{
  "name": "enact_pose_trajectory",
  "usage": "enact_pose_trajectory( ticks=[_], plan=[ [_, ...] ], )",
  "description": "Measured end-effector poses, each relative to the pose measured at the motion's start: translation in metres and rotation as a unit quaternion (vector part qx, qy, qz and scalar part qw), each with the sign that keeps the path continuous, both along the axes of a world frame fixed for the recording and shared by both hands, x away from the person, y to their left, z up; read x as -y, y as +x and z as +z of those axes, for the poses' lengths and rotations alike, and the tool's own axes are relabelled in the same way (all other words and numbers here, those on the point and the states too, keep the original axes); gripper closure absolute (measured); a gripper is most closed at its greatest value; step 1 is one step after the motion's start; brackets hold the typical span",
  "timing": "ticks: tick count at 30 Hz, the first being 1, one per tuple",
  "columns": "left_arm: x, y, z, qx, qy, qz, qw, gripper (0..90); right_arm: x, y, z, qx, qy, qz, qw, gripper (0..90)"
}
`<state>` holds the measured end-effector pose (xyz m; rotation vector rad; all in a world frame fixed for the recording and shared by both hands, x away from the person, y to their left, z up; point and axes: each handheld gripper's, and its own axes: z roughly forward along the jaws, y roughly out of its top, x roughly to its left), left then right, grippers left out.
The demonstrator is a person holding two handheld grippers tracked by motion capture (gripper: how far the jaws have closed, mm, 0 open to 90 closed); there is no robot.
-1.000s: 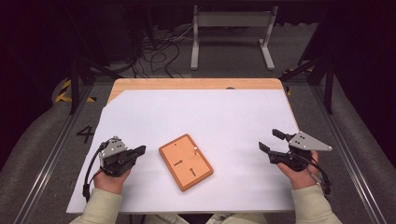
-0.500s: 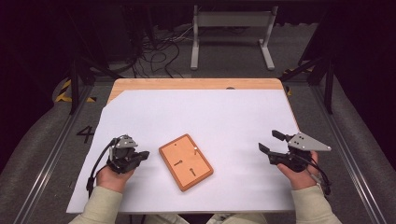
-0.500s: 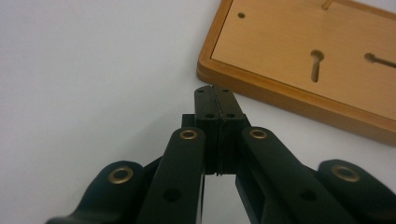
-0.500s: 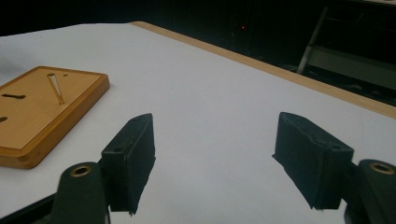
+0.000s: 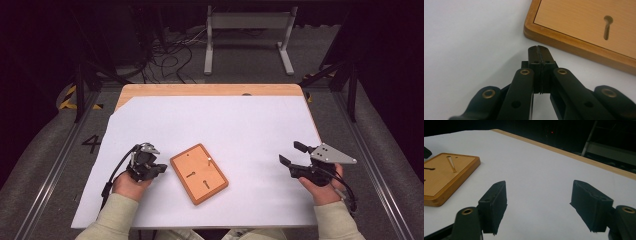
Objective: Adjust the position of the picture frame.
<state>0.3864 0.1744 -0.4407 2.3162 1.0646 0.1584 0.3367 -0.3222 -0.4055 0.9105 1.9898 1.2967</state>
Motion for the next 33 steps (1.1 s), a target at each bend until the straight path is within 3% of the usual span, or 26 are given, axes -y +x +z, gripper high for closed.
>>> enact_pose_trajectory(
  ticks=[6, 12, 18, 26, 29, 33],
  plan=[
    [0.011, 0.006, -0.003, -0.005, 0.018, -0.003, 0.9998, 89.9, 0.002, -0.003, 0.000, 0.000, 0.001, -0.004, 1.0000, 29.4],
    [0.017, 0.011, -0.004, 0.004, 0.010, -0.008, 0.9999, 90.0, 0.003, -0.003, 0.000, 0.000, 0.002, -0.003, 1.0000, 29.4],
    [0.037, 0.024, -0.004, 0.017, 0.016, -0.017, 0.9996, 89.9, 0.003, -0.003, 0.000, 0.000, 0.001, -0.003, 1.0000, 29.4],
    [0.064, 0.042, -0.005, 0.015, -0.001, -0.027, 0.9995, 90.0, 0.004, -0.006, 0.001, 0.003, -0.001, -0.004, 1.0000, 29.6],
    [0.081, 0.049, -0.005, 0.018, -0.005, -0.036, 0.9992, 90.0, 0.004, -0.007, 0.001, 0.001, -0.004, -0.002, 1.0000, 32.5],
    [0.100, 0.054, -0.005, 0.026, -0.004, -0.047, 0.9986, 90.0, 0.005, -0.010, 0.001, -0.007, -0.012, 0.014, 0.9998, 48.8]
  ],
)
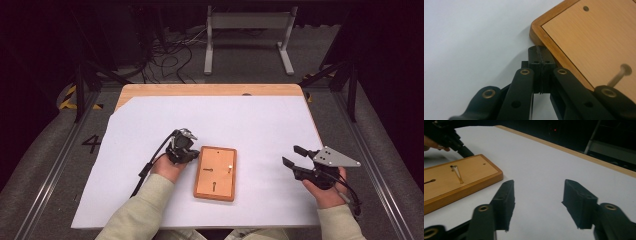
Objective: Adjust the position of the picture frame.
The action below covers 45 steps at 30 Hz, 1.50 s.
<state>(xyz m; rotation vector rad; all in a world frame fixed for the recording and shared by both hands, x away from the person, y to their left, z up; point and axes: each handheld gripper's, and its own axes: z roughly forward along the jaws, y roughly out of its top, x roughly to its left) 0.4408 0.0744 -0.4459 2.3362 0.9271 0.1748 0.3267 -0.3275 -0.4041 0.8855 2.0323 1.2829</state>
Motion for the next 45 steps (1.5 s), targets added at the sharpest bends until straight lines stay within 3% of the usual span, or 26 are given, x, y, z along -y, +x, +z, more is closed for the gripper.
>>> enact_pose_trajectory(
  ticks=[4, 9, 16, 22, 28, 33, 39, 45],
  plan=[
    [0.014, 0.005, -0.001, 0.007, -0.008, -0.007, 0.9999, 90.0, -0.002, -0.004, 0.003, -0.008, -0.005, 0.028, 0.9996, 65.9],
    [0.022, 0.003, -0.001, 0.016, -0.006, -0.014, 0.9998, 89.9, -0.007, -0.006, 0.004, -0.014, -0.015, 0.045, 0.9988, 73.4],
    [0.010, -0.004, 0.009, 0.031, -0.024, -0.014, 0.9991, 89.8, -0.027, -0.011, 0.006, -0.035, -0.048, 0.087, 0.9944, 78.6],
    [-0.008, -0.023, 0.023, 0.051, -0.038, -0.039, 0.9972, 87.7, -0.047, -0.013, 0.008, -0.067, -0.091, 0.117, 0.9867, 85.6],
    [-0.029, -0.036, 0.032, 0.043, -0.057, -0.033, 0.9969, 86.5, -0.065, -0.011, 0.004, -0.106, -0.134, 0.151, 0.9735, 90.0],
    [-0.040, -0.047, 0.036, 0.047, -0.059, -0.036, 0.9965, 85.6, -0.073, -0.010, 0.002, -0.133, -0.152, 0.162, 0.9658, 90.0],
    [-0.053, -0.061, 0.036, 0.052, -0.066, -0.032, 0.9960, 83.1, -0.085, -0.011, 0.000, -0.132, -0.165, 0.173, 0.9620, 90.0],
    [-0.065, -0.070, 0.035, 0.061, -0.078, -0.032, 0.9945, 79.0, -0.106, -0.012, -0.009, -0.140, -0.180, 0.198, 0.9532, 90.0]
  ],
)
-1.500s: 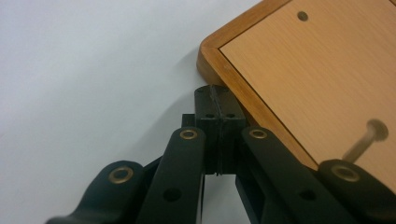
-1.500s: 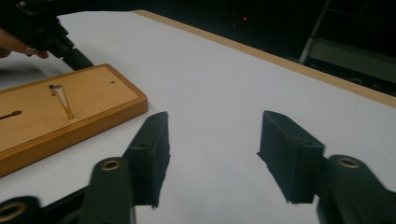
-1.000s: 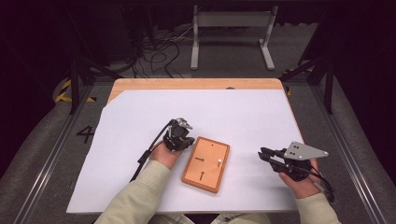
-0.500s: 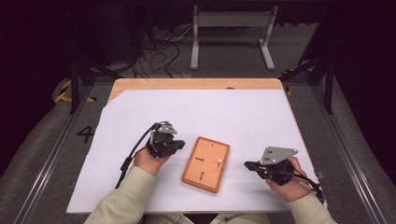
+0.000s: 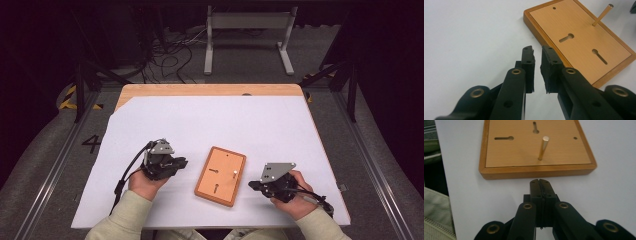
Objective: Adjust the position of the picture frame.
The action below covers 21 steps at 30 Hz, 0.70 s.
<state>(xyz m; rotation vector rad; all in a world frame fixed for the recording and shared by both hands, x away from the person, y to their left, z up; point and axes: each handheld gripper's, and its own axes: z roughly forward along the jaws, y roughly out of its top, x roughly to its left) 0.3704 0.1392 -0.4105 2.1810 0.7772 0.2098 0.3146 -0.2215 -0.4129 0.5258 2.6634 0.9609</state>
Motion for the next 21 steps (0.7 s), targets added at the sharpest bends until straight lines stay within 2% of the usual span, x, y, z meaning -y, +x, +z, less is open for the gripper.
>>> enact_pose_trajectory(
  ticks=[1, 3, 5, 9, 13, 21],
  plan=[
    [-0.003, -0.002, 0.000, 0.005, -0.005, -0.002, 1.0000, 79.0, 0.000, 0.000, 0.000, 0.000, 0.000, 0.000, 1.0000, 90.0],
    [-0.007, -0.003, -0.002, 0.013, -0.012, -0.001, 0.9998, 71.7, -0.006, 0.000, -0.003, -0.005, -0.003, 0.005, 1.0000, 90.0],
    [-0.009, -0.002, -0.004, 0.016, -0.020, -0.001, 0.9997, 70.9, -0.011, 0.000, -0.006, -0.007, -0.007, 0.013, 0.9999, 90.0],
    [-0.012, -0.004, -0.004, 0.022, -0.022, 0.004, 0.9995, 68.7, -0.023, -0.003, -0.012, -0.017, -0.021, 0.036, 0.9990, 90.0],
    [-0.015, -0.004, -0.006, 0.022, -0.021, 0.009, 0.9995, 66.6, -0.032, -0.006, -0.018, -0.026, -0.037, 0.058, 0.9973, 90.0],
    [-0.017, -0.003, -0.008, 0.017, -0.022, 0.009, 0.9996, 65.9, -0.044, -0.011, -0.025, -0.037, -0.072, 0.081, 0.9933, 90.0]
  ],
)
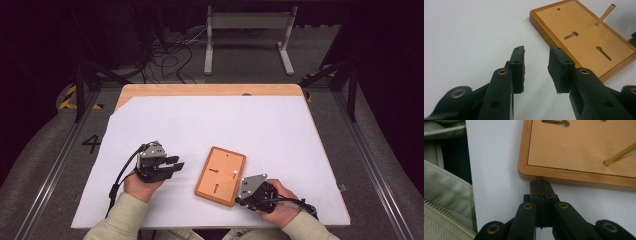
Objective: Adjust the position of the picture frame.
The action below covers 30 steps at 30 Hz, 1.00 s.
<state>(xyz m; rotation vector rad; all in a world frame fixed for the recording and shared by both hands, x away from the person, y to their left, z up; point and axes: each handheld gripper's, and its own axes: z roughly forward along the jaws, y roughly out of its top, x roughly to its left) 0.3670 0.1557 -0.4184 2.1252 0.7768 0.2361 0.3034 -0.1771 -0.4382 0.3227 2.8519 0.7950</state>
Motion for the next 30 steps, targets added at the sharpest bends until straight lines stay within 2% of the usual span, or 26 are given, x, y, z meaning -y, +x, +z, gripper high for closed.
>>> enact_pose_trajectory(
  ticks=[3, 8, 14, 25, 30],
  plan=[
    [-0.002, 0.000, 0.000, -0.001, 0.001, 0.002, 1.0000, 66.0, -0.002, 0.001, 0.000, -0.002, 0.010, -0.001, 0.9999, 90.0],
    [-0.007, -0.001, -0.002, -0.007, 0.000, 0.009, 0.9999, 65.9, -0.021, 0.002, -0.003, 0.003, 0.012, 0.010, 0.9999, 90.0],
    [-0.013, -0.002, -0.003, -0.012, -0.002, 0.015, 0.9998, 66.1, -0.038, 0.009, -0.004, 0.011, 0.019, 0.008, 0.9997, 90.0],
    [-0.017, -0.003, -0.004, -0.013, -0.003, 0.022, 0.9997, 66.6, -0.075, 0.031, -0.007, 0.024, 0.028, -0.017, 0.9992, 90.0],
    [-0.016, -0.003, -0.004, -0.015, -0.003, 0.021, 0.9997, 66.6, -0.081, 0.038, -0.007, 0.023, 0.030, -0.024, 0.9990, 90.0]
  ],
)
